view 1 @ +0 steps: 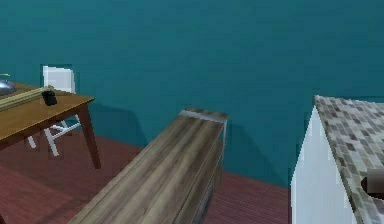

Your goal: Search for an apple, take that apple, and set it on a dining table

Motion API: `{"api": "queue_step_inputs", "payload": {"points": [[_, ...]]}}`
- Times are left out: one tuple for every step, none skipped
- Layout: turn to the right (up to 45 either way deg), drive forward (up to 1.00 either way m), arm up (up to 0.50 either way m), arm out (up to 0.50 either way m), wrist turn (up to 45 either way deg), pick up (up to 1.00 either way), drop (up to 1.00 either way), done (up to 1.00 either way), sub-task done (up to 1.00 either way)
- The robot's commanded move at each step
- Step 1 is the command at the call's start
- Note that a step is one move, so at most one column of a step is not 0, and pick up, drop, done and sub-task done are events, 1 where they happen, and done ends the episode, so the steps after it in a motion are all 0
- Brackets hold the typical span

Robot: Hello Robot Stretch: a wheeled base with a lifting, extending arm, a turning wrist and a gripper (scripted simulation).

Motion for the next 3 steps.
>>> {"api": "queue_step_inputs", "payload": {"points": [[0.0, 0.0, 0.0, 0.0, -45.0, 0.0, 0.0, 0.0, 0.0], [0.0, 0.0, 0.0, 0.0, -9.0, 0.0, 0.0, 0.0, 0.0], [0.0, 0.0, 0.0, -0.44, 0.0, 0.0, 0.0, 0.0, 0.0]]}}
